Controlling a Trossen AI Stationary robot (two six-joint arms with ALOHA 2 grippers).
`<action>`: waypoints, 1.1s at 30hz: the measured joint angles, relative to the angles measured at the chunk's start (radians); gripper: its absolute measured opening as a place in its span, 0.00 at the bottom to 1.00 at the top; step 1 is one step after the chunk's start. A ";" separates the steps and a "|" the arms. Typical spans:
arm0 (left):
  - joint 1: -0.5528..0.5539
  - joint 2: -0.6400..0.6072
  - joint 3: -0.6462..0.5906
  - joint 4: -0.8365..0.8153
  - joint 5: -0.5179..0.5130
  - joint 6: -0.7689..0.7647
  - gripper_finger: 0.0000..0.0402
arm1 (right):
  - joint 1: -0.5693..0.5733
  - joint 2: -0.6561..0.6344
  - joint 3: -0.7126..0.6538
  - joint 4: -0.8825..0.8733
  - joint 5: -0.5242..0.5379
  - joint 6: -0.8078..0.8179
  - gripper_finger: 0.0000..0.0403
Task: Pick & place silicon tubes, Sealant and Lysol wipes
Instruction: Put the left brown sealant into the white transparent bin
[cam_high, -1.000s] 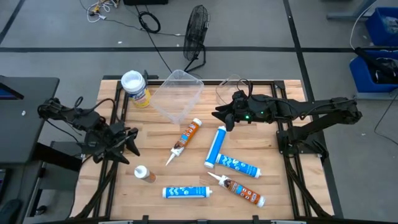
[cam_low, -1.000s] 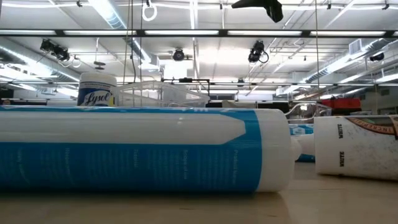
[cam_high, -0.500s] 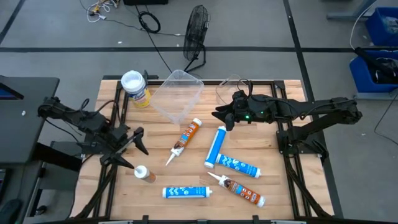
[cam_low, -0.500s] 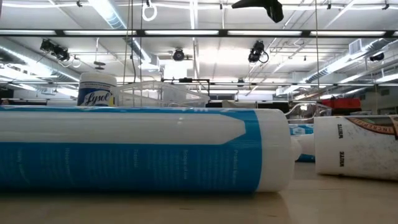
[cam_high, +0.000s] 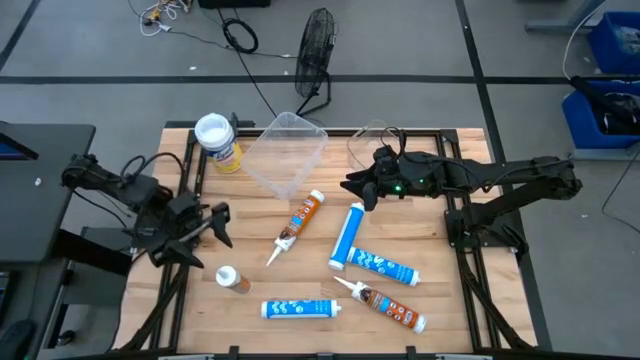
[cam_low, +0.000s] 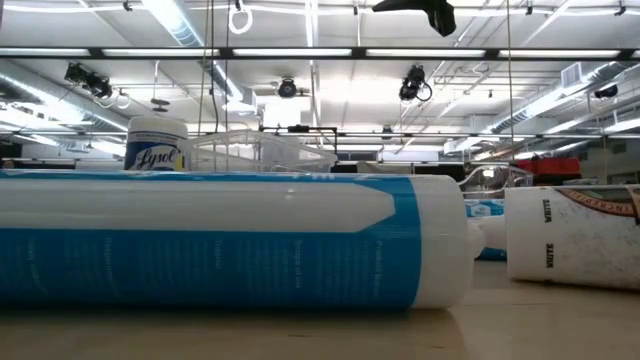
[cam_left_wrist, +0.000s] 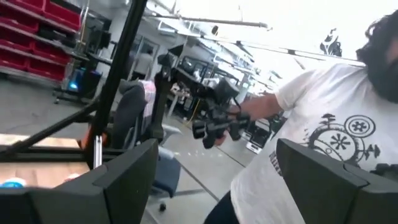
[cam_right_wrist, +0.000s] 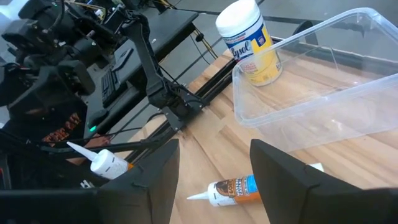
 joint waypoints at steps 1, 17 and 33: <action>0.000 0.000 0.000 0.013 -0.008 0.010 0.83 | 0.000 0.000 0.000 0.000 0.000 0.000 0.50; -0.017 0.110 0.007 0.100 -0.185 0.092 0.83 | 0.001 0.000 0.000 0.000 -0.109 -0.036 0.50; -0.087 0.047 0.165 -0.363 -0.204 0.117 0.83 | 0.005 0.000 0.000 0.001 -0.157 -0.111 0.50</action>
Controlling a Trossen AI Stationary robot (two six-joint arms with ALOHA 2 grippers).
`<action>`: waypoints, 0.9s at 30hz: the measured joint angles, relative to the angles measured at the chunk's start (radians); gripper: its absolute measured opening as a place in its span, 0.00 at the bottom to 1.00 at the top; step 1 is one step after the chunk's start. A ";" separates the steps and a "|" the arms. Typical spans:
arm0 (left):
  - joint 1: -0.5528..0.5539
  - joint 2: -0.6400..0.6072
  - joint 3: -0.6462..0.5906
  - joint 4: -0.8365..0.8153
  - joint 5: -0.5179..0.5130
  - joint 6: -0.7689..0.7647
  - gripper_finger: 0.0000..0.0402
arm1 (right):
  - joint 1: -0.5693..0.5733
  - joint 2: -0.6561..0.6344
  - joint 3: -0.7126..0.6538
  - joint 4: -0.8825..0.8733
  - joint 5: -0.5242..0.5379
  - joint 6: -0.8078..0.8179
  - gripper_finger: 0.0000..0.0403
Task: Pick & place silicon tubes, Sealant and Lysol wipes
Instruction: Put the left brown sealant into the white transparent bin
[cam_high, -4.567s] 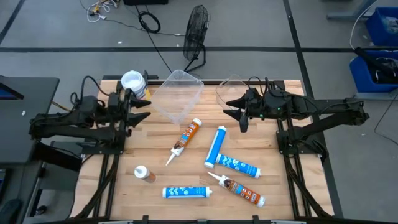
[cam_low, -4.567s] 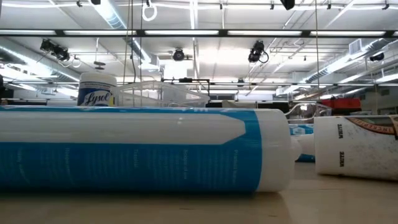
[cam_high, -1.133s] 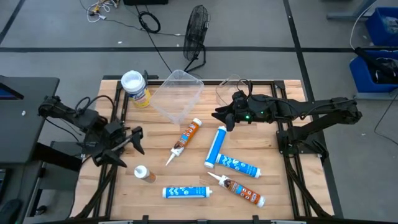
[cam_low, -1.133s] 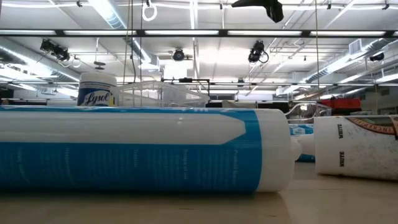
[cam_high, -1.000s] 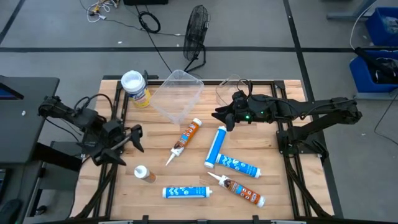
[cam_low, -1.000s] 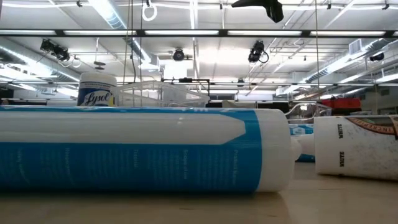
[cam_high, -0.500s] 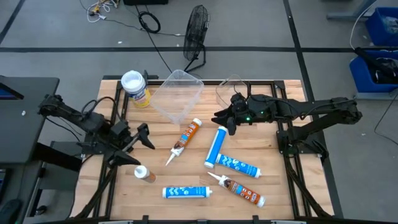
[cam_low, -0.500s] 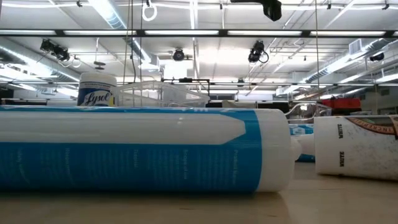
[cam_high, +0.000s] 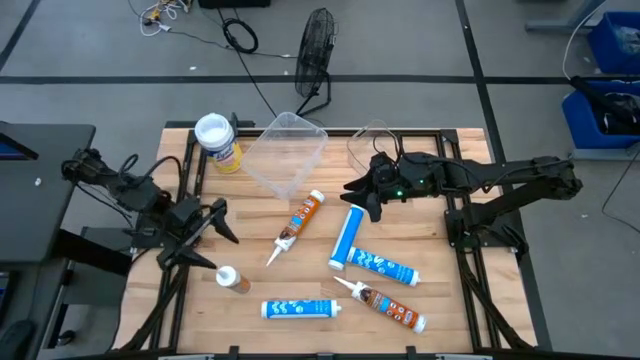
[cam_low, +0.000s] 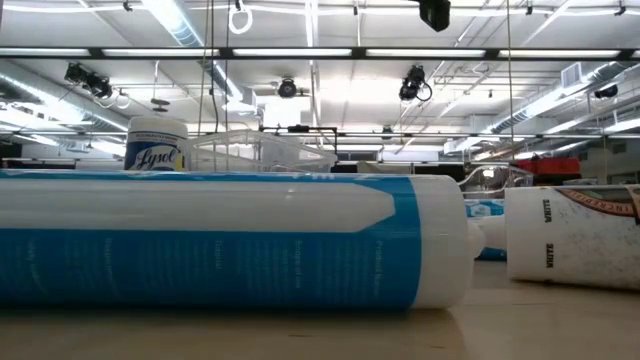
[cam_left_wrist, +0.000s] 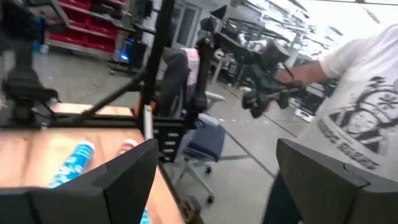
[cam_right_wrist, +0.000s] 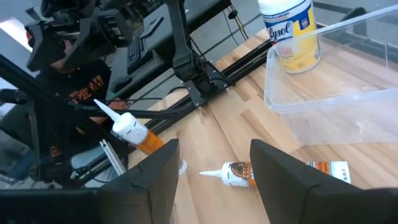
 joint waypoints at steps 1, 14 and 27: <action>-0.011 -0.008 0.000 -0.018 -0.004 -0.001 0.82 | 0.000 0.000 0.000 0.000 0.000 0.005 0.50; -0.109 -0.206 -0.003 -0.363 -0.118 -0.088 0.76 | 0.001 0.000 0.000 0.014 0.028 0.103 0.50; -0.145 -0.150 -0.005 -0.688 -0.018 -0.346 0.76 | -0.012 0.000 0.000 0.014 0.030 0.136 0.50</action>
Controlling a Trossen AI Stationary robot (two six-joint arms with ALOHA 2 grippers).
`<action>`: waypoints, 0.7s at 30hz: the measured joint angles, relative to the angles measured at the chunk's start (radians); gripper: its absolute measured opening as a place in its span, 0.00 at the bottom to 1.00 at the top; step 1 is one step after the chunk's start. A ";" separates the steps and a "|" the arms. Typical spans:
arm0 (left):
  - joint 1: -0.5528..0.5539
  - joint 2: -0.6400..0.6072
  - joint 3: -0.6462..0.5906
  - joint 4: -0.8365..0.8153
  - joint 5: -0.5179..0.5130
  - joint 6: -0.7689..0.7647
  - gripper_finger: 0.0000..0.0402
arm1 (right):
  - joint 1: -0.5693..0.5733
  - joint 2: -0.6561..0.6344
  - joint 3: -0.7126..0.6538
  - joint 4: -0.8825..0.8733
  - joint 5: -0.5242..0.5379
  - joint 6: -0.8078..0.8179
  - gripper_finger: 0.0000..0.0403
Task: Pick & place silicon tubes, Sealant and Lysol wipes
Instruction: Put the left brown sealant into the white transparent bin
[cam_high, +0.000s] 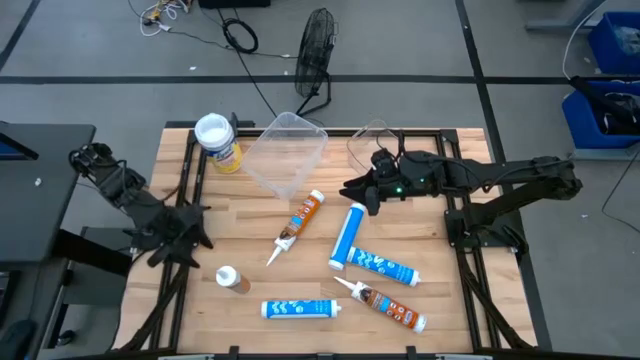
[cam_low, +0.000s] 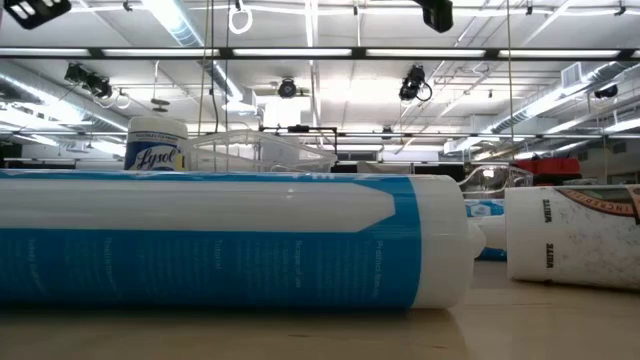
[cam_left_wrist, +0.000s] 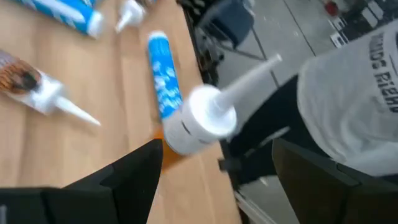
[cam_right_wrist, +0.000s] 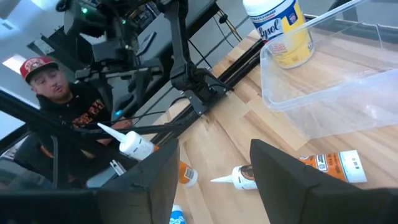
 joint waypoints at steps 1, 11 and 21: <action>-0.012 0.008 0.000 0.000 0.004 -0.014 0.76 | -0.003 0.000 0.000 0.000 0.000 -0.004 0.50; -0.073 0.118 0.000 -0.090 -0.002 -0.061 0.76 | -0.004 0.000 0.000 0.001 0.002 -0.053 0.50; -0.090 0.244 0.000 -0.079 -0.041 -0.049 0.76 | -0.002 0.000 0.000 0.001 -0.001 -0.093 0.50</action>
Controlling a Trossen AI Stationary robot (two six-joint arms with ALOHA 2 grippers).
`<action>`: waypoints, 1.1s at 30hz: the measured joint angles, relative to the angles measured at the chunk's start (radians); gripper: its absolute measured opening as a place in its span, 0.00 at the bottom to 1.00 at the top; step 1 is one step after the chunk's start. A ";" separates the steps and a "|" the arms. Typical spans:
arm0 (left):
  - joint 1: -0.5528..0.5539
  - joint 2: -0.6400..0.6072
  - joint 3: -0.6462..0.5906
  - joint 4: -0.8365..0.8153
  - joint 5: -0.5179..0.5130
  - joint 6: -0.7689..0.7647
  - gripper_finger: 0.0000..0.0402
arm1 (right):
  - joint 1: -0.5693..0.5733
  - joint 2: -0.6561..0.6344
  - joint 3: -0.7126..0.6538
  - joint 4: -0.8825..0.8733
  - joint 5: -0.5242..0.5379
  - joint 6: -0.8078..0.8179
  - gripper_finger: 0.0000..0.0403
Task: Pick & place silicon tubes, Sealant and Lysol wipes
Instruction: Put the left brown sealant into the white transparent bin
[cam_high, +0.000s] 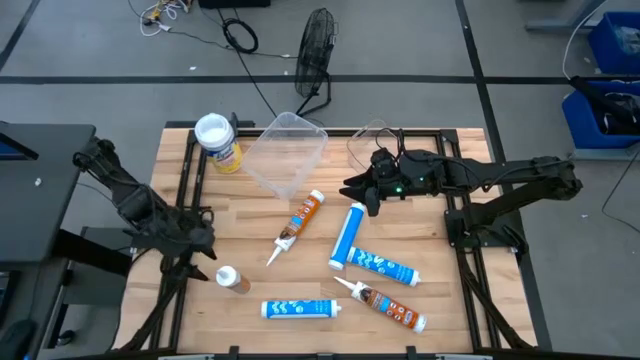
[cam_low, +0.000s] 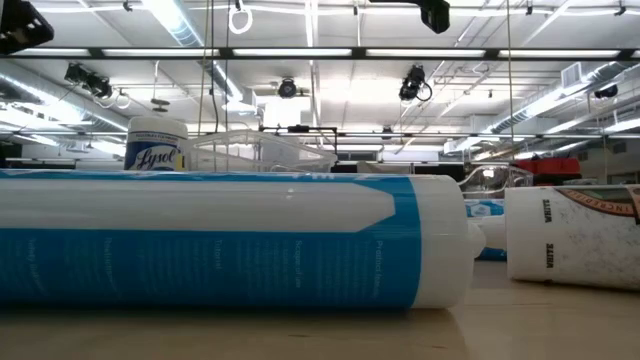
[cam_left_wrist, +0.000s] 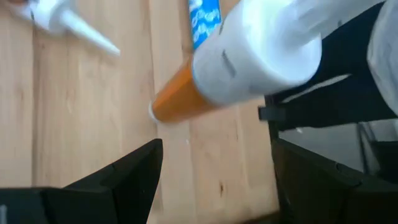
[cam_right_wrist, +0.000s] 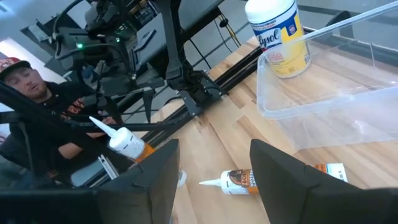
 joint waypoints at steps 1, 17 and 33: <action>-0.014 0.003 0.000 0.019 -0.021 0.015 0.76 | 0.001 0.000 0.000 0.000 0.000 0.004 0.50; -0.438 -0.141 -0.122 -0.204 -0.396 -0.434 0.76 | -0.001 0.000 0.000 -0.001 0.007 0.041 0.50; -0.720 -0.085 -0.217 0.088 -0.855 -0.594 0.76 | -0.002 0.000 0.000 0.000 0.027 0.066 0.50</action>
